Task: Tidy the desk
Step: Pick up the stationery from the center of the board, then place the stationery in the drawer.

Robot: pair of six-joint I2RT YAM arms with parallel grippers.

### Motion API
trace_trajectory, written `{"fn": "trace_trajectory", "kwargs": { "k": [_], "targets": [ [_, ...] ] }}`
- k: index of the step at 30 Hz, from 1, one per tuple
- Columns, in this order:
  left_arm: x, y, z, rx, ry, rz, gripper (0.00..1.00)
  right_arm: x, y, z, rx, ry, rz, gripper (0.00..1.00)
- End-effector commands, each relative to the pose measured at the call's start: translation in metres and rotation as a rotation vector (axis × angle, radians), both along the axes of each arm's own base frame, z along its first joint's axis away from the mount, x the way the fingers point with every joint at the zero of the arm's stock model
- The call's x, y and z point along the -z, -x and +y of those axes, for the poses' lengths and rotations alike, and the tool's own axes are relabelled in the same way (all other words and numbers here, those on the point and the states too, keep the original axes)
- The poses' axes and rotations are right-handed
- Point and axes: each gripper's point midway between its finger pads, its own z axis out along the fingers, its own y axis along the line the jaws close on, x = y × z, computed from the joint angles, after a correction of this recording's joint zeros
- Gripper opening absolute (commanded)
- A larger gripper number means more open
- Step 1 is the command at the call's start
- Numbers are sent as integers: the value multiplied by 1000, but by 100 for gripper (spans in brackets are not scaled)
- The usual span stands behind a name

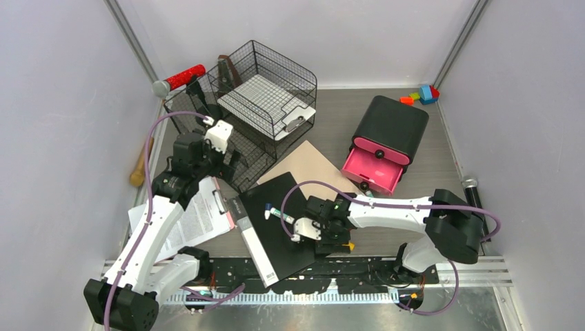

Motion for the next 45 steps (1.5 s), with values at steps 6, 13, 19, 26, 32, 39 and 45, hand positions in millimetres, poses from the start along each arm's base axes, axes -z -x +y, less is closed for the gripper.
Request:
{"fn": "trace_trajectory", "kwargs": {
  "k": [6,13,19,26,32,39,45],
  "targets": [
    [-11,-7,-4,16,20,-54,99,10,-14,-10,-19,67,-86,64],
    [-12,-7,-4,17,21,-55,99,12,-12,-10,-10,86,-67,44],
    [-11,-7,-5,20,24,-53,99,-8,-22,-3,-14,56,-120,21],
    [-12,-8,-6,25,28,-51,99,-64,-61,-7,-13,-29,-296,8],
    [-12,-7,-6,24,27,-51,99,-129,-124,-24,156,-154,-410,7],
    [-12,-6,-6,26,26,-53,99,-158,-166,-48,259,-175,-497,7],
    [-12,-6,-6,27,27,-53,99,-155,-192,-65,344,-133,-542,9]
  ]
}}
